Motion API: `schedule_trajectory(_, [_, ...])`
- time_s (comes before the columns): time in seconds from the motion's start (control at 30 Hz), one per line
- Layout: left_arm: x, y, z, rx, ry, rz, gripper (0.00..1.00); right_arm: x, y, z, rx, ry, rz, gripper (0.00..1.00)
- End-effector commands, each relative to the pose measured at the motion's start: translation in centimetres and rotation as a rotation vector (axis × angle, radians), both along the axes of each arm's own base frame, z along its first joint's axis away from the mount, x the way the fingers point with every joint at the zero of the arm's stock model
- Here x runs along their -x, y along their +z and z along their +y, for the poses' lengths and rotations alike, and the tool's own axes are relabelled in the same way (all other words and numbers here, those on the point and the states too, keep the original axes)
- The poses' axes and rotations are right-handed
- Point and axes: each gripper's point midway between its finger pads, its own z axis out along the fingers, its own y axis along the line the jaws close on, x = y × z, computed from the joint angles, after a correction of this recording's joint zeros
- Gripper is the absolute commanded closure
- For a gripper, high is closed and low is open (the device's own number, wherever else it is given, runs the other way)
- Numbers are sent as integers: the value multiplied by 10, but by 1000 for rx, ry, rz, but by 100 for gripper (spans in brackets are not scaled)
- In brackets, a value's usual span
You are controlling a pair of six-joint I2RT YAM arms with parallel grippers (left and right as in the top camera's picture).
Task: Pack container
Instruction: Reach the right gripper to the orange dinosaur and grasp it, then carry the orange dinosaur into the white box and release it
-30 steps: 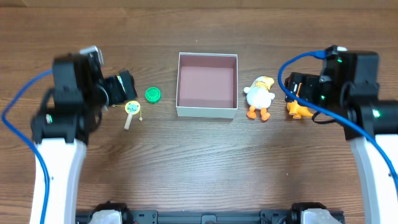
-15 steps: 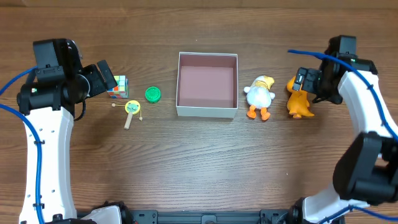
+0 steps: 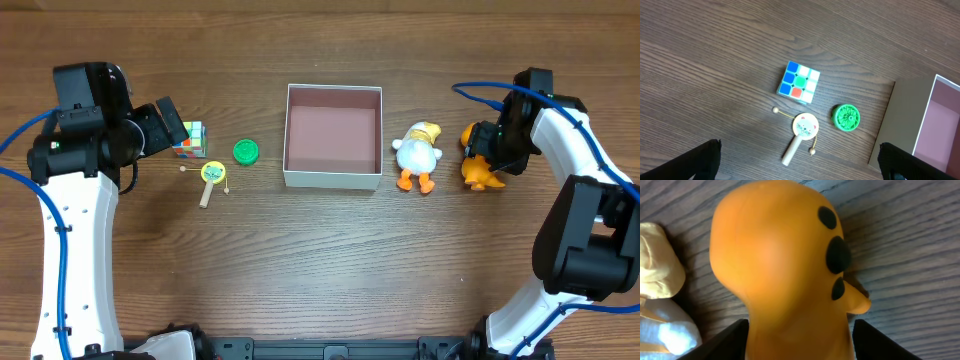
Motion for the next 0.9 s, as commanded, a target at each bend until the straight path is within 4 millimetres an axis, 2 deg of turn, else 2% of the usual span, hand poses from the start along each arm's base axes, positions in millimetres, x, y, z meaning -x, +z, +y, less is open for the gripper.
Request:
schedule_trajectory(0.0, [-3, 10, 3, -25, -18, -26, 0, 0, -1, 3, -10, 1, -2, 60])
schedule_trajectory(0.07, [-3, 10, 3, -25, -18, -26, 0, 2, 0, 4, -16, -17, 12, 78])
schedule_trajectory(0.13, [-3, 10, 3, -25, -18, -26, 0, 4, 7, 7, -34, -18, 16, 85])
schedule_trajectory(0.23, [-3, 10, 3, -25, -18, -26, 0, -2, 42, 13, -44, -19, -32, 87])
schedule_trajectory(0.3, [-3, 10, 3, -25, -18, -26, 0, -7, 80, 21, -38, -7, -95, 87])
schedule_trajectory(0.37, [-3, 10, 3, -25, -18, -26, 0, -8, 127, 40, -54, -17, -179, 90])
schedule_trajectory(0.43, [-3, 10, 3, -25, -18, -26, 0, -4, 172, 72, -90, 17, -279, 93])
schedule_trajectory(0.5, [-3, 10, 3, -25, -18, -26, 0, 1, 204, 110, -125, 69, -376, 93])
schedule_trajectory(0.53, [-3, 10, 3, -25, -18, -26, 0, 3, 213, 129, -143, 99, -405, 92])
schedule_trajectory(0.6, [-3, 10, 3, -25, -18, -26, 0, 4, 222, 168, -196, 133, -443, 92])
schedule_trajectory(0.7, [-3, 10, 3, -25, -18, -26, 0, -5, 216, 224, -228, 179, -489, 92])
schedule_trajectory(0.77, [-3, 10, 3, -25, -18, -26, 0, -13, 200, 254, -236, 166, -482, 92])
schedule_trajectory(0.8, [-3, 10, 3, -25, -18, -26, 0, -20, 178, 279, -245, 171, -460, 90])
schedule_trajectory(0.87, [-3, 10, 3, -25, -18, -26, 0, -26, 156, 298, -248, 192, -441, 89])
